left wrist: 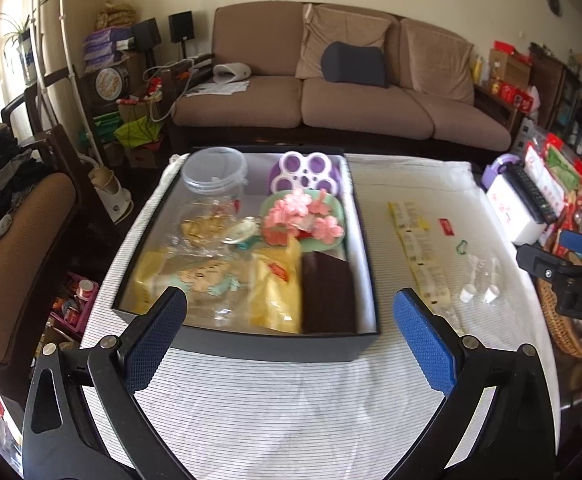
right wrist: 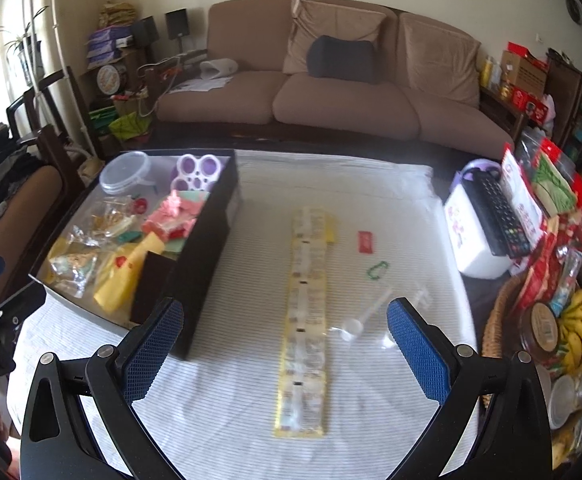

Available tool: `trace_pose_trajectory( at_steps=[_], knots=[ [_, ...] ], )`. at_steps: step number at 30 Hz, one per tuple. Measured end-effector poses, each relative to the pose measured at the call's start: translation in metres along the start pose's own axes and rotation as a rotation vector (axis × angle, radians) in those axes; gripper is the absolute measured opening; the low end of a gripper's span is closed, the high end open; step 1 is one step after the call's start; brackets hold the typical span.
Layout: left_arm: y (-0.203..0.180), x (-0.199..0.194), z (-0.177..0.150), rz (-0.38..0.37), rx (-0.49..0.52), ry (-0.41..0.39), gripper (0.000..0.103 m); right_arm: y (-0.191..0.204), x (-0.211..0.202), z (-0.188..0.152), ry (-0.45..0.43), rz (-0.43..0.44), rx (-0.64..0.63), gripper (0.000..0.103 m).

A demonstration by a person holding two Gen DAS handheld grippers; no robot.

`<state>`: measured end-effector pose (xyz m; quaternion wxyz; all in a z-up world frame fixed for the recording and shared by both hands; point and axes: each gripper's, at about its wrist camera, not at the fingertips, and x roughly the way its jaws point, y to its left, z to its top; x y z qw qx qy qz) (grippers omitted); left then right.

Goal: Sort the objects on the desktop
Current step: 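Move both tools over the table toward the bagged white scoops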

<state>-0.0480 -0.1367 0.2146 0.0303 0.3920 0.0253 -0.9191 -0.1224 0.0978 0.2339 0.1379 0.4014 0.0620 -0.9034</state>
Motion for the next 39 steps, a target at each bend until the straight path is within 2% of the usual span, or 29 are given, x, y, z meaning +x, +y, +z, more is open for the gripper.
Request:
trace_pose_trajectory(
  at_steps=[7,15,27,32,35,38,39],
  knots=[
    [-0.063,0.01,-0.017,-0.051,0.06,0.035,0.103,-0.05,-0.006,-0.023,0.009,-0.046,0.015,0.103],
    [-0.112,0.031,-0.048,-0.095,0.097,0.089,0.103,-0.101,0.002,-0.06,0.028,-0.09,0.022,0.103],
    [-0.186,0.086,-0.125,-0.196,0.122,0.195,0.103,-0.137,0.032,-0.134,0.05,-0.019,0.098,0.103],
    [-0.206,0.106,-0.143,-0.206,0.129,0.243,0.103,-0.146,0.041,-0.151,0.052,-0.001,0.134,0.103],
    [-0.211,0.115,-0.15,-0.182,0.125,0.258,0.103,-0.151,0.045,-0.157,0.044,0.013,0.147,0.103],
    [-0.215,0.124,-0.154,-0.172,0.121,0.273,0.1,-0.156,0.049,-0.161,0.045,0.015,0.16,0.103],
    [-0.215,0.125,-0.155,-0.178,0.118,0.273,0.096,-0.158,0.051,-0.162,0.047,0.012,0.162,0.103]
  ],
)
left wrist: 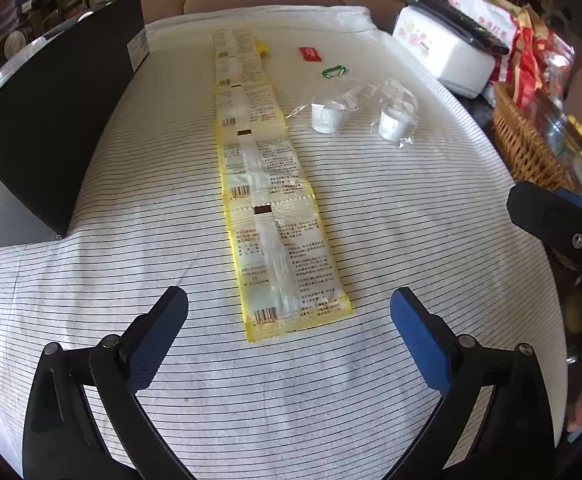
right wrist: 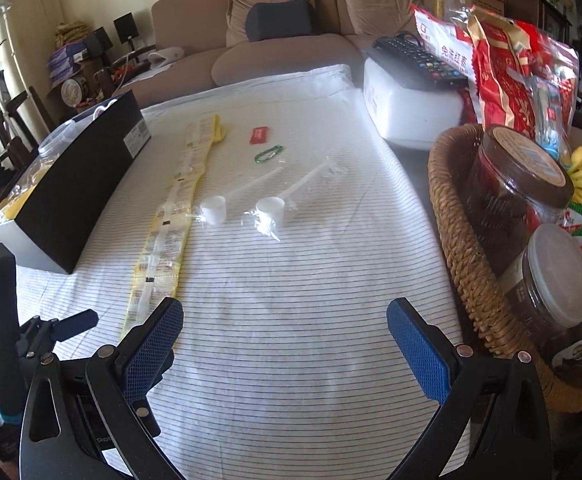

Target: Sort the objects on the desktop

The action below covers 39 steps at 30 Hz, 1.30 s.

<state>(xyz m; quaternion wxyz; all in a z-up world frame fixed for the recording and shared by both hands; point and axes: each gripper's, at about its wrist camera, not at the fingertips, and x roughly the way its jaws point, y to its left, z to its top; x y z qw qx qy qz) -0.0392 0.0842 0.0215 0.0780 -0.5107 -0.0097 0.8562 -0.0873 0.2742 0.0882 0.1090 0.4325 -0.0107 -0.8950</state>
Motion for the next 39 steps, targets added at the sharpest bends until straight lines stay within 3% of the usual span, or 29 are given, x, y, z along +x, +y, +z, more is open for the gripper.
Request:
trace_pose_trajectory(
  at_steps=[3,6,8,9,17,18,19,20,21,24,26,28,30,32,34,39],
  knots=[
    [-0.003,0.008,-0.002,0.019,0.005,0.018,0.084,-0.006,0.003,-0.002,0.003,0.002,0.013,0.103],
    [-0.012,0.01,-0.003,0.055,0.041,0.002,0.081,-0.013,0.006,-0.004,0.011,0.014,0.044,0.103],
    [-0.016,0.009,-0.003,0.063,0.056,-0.012,0.07,-0.018,0.006,-0.004,0.012,0.024,0.066,0.103],
    [-0.017,0.008,-0.003,0.064,0.06,-0.024,0.059,-0.019,0.005,-0.004,0.011,0.028,0.072,0.103],
    [-0.017,-0.001,-0.006,0.003,0.105,-0.041,0.043,-0.016,0.006,-0.006,0.025,0.05,0.074,0.103],
    [-0.014,-0.005,-0.007,-0.008,0.107,-0.044,0.035,-0.015,0.005,-0.006,0.024,0.063,0.074,0.103],
    [-0.01,-0.011,-0.009,-0.019,0.104,-0.045,0.015,-0.014,0.005,-0.006,0.023,0.082,0.075,0.103],
    [-0.005,-0.016,-0.011,-0.034,0.096,-0.034,0.002,-0.013,0.004,-0.006,0.023,0.108,0.078,0.103],
    [-0.001,-0.02,-0.013,-0.056,0.086,-0.019,0.0,-0.011,0.003,-0.006,0.023,0.137,0.082,0.103],
    [0.01,-0.03,-0.028,-0.081,0.101,0.023,0.0,-0.002,0.005,-0.01,0.05,0.243,0.091,0.101],
    [0.016,-0.035,-0.038,-0.071,0.093,0.036,0.0,0.005,0.01,-0.015,0.09,0.309,0.106,0.091],
    [0.028,-0.041,-0.044,-0.113,0.032,0.035,0.002,0.011,0.017,-0.021,0.125,0.37,0.135,0.079],
    [0.04,-0.045,-0.046,-0.153,-0.038,0.024,0.003,0.019,0.023,-0.027,0.155,0.389,0.134,0.076],
    [0.047,-0.046,-0.047,-0.176,-0.073,0.018,0.014,0.031,0.028,-0.03,0.173,0.36,0.087,0.076],
    [0.052,-0.047,-0.048,-0.186,-0.097,0.009,0.046,0.045,0.034,-0.033,0.171,0.296,0.017,0.076],
    [0.068,-0.052,-0.046,-0.191,-0.126,-0.01,0.049,0.076,0.05,-0.035,0.157,0.175,-0.143,0.078]
  ],
)
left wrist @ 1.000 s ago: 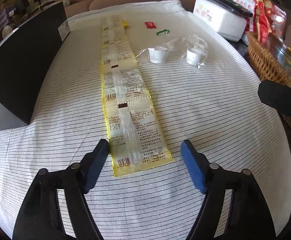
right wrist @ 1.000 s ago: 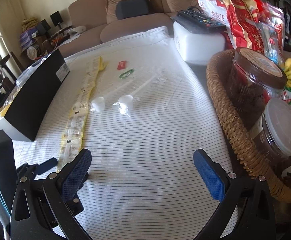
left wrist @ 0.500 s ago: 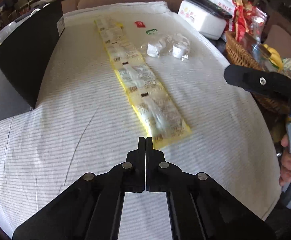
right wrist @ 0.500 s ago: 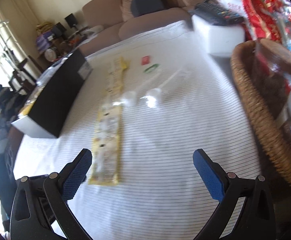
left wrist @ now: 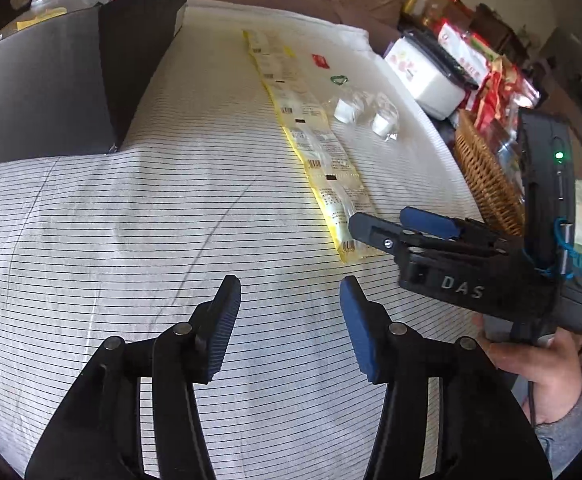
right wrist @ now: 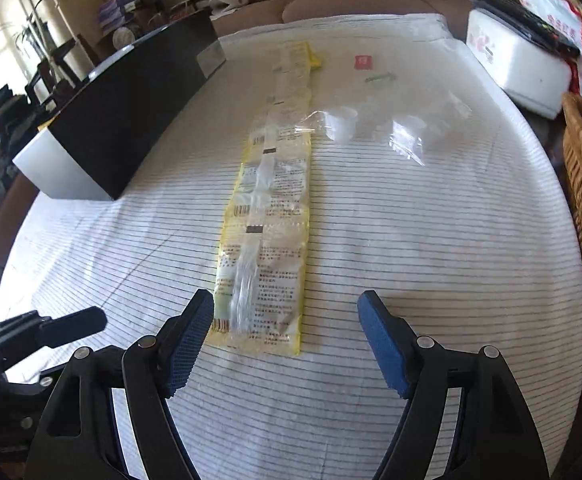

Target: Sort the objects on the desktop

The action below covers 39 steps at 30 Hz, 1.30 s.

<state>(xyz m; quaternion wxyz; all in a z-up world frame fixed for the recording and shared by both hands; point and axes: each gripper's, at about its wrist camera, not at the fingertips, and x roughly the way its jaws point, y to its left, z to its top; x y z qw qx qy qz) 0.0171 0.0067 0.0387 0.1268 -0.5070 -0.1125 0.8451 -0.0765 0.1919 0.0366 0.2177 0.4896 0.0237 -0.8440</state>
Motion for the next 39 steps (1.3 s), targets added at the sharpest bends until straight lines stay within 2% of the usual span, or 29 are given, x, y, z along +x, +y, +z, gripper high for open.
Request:
trace_pose_trajectory(
  at_steps=[4,6,7,9,10,14,17,20,22,24,25,26,28,32,36,39],
  knots=[
    [0.015,-0.007,0.002,0.022,-0.002,-0.01,0.049,0.022,0.012,0.002,-0.007,-0.096,-0.082,0.09],
    [0.022,-0.011,0.003,0.032,-0.003,-0.021,0.049,0.032,0.016,0.0,-0.01,-0.15,-0.143,0.088],
    [0.025,-0.012,0.003,0.033,-0.004,-0.024,0.05,0.033,0.016,-0.001,-0.017,-0.139,-0.152,0.079],
    [0.03,-0.011,0.001,0.029,-0.007,-0.023,0.05,0.034,0.012,-0.001,-0.03,-0.122,-0.15,0.055],
    [0.033,-0.01,-0.001,0.02,-0.011,-0.02,0.05,0.033,0.01,-0.001,-0.03,-0.107,-0.147,0.048],
    [0.04,-0.012,-0.006,-0.03,-0.035,-0.021,0.051,0.019,0.005,0.0,-0.013,0.001,-0.068,0.039],
    [0.044,-0.014,-0.007,-0.061,-0.046,-0.032,0.055,0.006,-0.005,-0.005,0.005,0.08,0.008,0.037],
    [0.046,-0.016,-0.005,-0.096,-0.061,-0.045,0.055,0.006,-0.014,-0.011,0.015,0.111,-0.001,0.036],
    [0.041,-0.017,-0.002,-0.106,-0.051,-0.049,0.055,0.011,-0.013,-0.014,0.063,0.111,-0.034,0.04],
    [0.033,-0.016,0.002,-0.102,-0.023,-0.043,0.055,0.012,-0.018,-0.014,0.057,0.071,-0.041,0.053],
    [0.028,-0.015,0.005,-0.09,-0.004,-0.042,0.056,0.01,-0.023,-0.013,0.049,0.05,-0.029,0.065],
    [0.023,-0.014,0.009,-0.078,0.013,-0.044,0.056,0.006,-0.029,-0.008,0.028,0.039,-0.011,0.07],
    [0.014,-0.012,0.024,-0.063,0.045,-0.057,0.062,-0.009,-0.042,0.003,-0.033,0.013,0.046,0.07],
    [-0.009,0.003,0.066,-0.024,0.101,-0.095,0.062,-0.051,-0.056,0.029,-0.142,-0.06,0.192,0.07],
    [-0.038,0.034,0.111,-0.004,0.163,-0.113,0.065,-0.089,-0.042,0.053,-0.189,-0.087,0.323,0.07],
    [-0.051,0.062,0.131,0.008,0.203,-0.099,0.07,-0.102,-0.022,0.067,-0.19,-0.095,0.345,0.07]
  ],
)
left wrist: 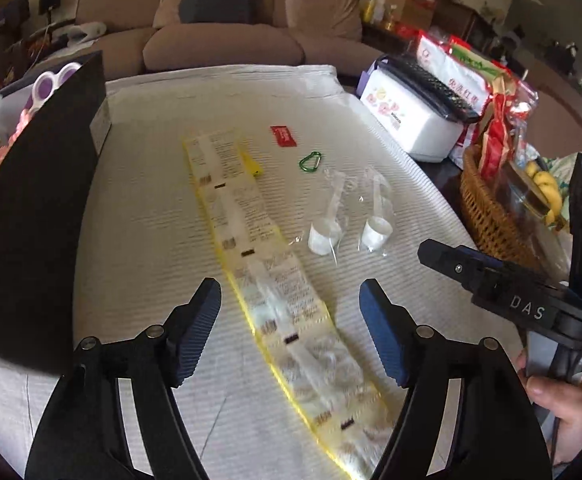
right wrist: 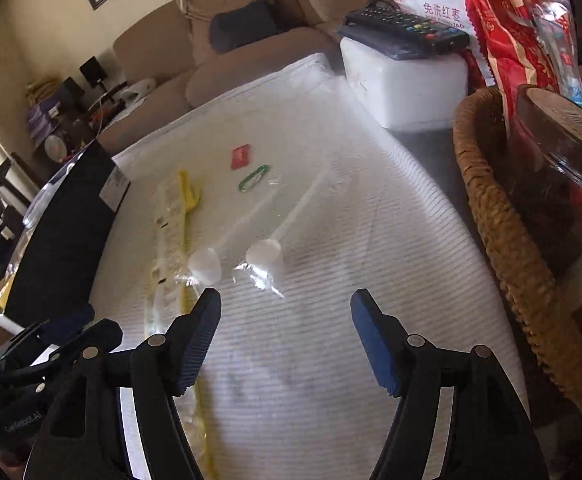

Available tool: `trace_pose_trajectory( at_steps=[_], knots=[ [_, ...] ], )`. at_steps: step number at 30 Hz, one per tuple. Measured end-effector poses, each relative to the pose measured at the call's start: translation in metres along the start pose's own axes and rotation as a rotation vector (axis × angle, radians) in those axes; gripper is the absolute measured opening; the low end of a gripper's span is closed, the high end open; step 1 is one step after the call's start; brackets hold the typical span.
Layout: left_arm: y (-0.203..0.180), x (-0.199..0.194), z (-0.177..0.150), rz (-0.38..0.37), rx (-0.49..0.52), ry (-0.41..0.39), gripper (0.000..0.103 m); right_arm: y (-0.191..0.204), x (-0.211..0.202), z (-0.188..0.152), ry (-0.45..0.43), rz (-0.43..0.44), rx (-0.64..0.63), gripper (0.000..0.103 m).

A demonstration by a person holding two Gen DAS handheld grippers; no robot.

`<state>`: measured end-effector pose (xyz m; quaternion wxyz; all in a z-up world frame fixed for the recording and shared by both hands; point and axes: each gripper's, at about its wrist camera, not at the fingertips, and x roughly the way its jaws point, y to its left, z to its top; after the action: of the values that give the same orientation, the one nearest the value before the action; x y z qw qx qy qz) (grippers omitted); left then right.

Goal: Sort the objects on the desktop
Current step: 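Close the right tool on a white scoop in a clear bag, then lift scoop toward the box with right tool while left tool grasps another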

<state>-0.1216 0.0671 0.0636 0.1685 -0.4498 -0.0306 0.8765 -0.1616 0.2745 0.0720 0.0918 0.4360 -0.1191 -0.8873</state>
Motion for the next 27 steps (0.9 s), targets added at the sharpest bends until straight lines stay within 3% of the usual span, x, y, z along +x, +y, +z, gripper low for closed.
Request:
trace_pose_trajectory(
  at_steps=[5,8,10,11,12,18,24,27],
  knots=[
    [0.002,0.021,0.008,-0.058,0.0,0.008,0.076,0.008,0.032,0.01,0.016,0.011,-0.053,0.07],
    [0.01,0.024,0.007,-0.072,-0.027,0.004,0.079,0.018,0.052,0.013,0.034,-0.038,-0.117,0.067],
    [0.013,0.028,0.007,-0.057,-0.027,0.012,0.079,0.02,0.062,0.013,0.047,-0.073,-0.157,0.055],
    [0.014,0.031,0.008,-0.048,-0.022,0.016,0.079,0.022,0.062,0.014,0.034,-0.087,-0.184,0.035],
    [0.014,0.033,0.008,-0.042,-0.018,0.019,0.079,0.021,0.063,0.015,0.045,-0.079,-0.194,0.033],
    [-0.002,0.049,0.015,-0.036,0.008,0.028,0.079,0.003,0.031,0.018,0.029,-0.073,-0.202,0.03],
    [-0.029,0.082,0.021,0.007,0.1,0.078,0.079,-0.007,-0.004,0.014,0.012,-0.047,-0.197,0.03],
    [-0.035,0.088,0.023,0.016,0.137,0.066,0.077,-0.015,-0.007,0.013,0.016,-0.018,-0.162,0.03]
  ],
)
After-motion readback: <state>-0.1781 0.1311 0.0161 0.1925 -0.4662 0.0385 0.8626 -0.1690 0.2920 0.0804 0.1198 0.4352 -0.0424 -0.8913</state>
